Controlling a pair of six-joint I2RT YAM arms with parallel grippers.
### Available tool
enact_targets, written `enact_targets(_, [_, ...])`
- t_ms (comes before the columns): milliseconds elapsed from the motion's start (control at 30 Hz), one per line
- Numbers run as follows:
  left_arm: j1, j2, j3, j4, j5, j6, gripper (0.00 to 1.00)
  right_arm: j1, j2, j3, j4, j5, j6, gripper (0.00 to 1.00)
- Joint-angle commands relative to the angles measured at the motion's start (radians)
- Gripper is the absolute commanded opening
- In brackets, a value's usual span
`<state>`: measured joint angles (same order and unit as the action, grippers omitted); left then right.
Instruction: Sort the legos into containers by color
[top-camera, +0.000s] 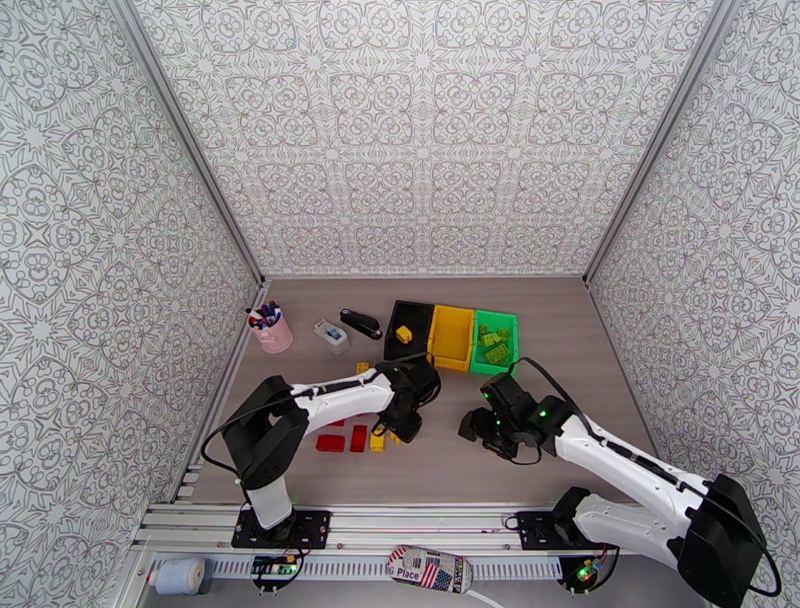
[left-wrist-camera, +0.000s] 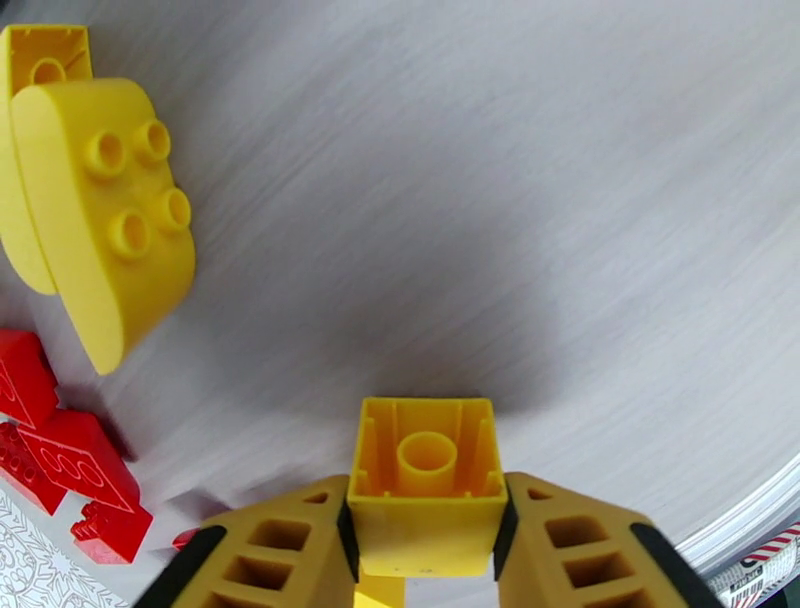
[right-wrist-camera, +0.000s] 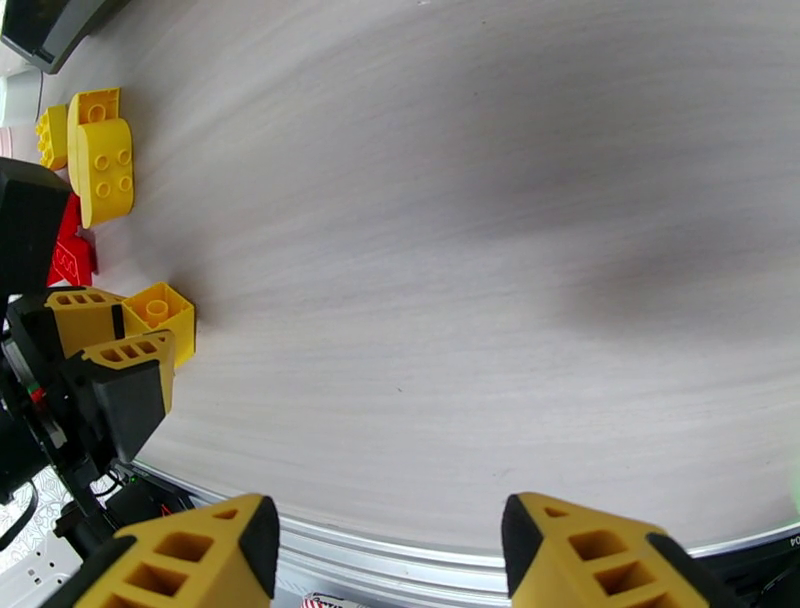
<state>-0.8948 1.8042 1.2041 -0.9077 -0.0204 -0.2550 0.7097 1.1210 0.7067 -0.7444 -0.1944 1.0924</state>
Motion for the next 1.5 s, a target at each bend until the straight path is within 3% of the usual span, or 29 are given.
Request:
enact_targets(0, [0.016,-0.029,0.036,-0.025,0.025,-0.013,0.37,0.006,0.035,0.032,0.031,-0.001,-0.011,0.64])
enact_targets(300, [0.193,-0.132,0.062,0.040,0.193,-0.101,0.35,0.026,0.229,0.179,0.151,-0.081,-0.074,0.64])
enact_targets(567, [0.367,-0.135,0.119,0.110,0.333,-0.178,0.34,0.051,0.439,0.417,0.138,-0.125,-0.146,0.63])
enact_targets(800, [0.483,-0.051,0.239,0.171,0.379,-0.271,0.34,0.038,0.543,0.614,0.009,-0.104,-0.211,0.65])
enact_targets(1033, [0.499,0.113,0.480,0.139,0.396,-0.283,0.34,-0.030,0.539,0.675,-0.072,-0.076,-0.192,0.65])
enact_targets(1167, [0.502,0.209,0.613,0.105,0.386,-0.283,0.43,-0.070,0.543,0.727,-0.200,-0.016,-0.179,0.65])
enact_targets(1267, [0.502,0.254,0.683,0.082,0.394,-0.280,0.61,-0.092,0.544,0.727,-0.242,-0.020,-0.193,0.64])
enact_targets(1367, [0.501,0.256,0.706,0.075,0.394,-0.274,0.72,-0.092,0.502,0.675,-0.213,0.026,-0.192,0.64])
enact_targets(1467, [0.499,0.225,0.689,0.072,0.383,-0.273,0.75,-0.097,0.436,0.587,-0.119,0.034,-0.175,0.64])
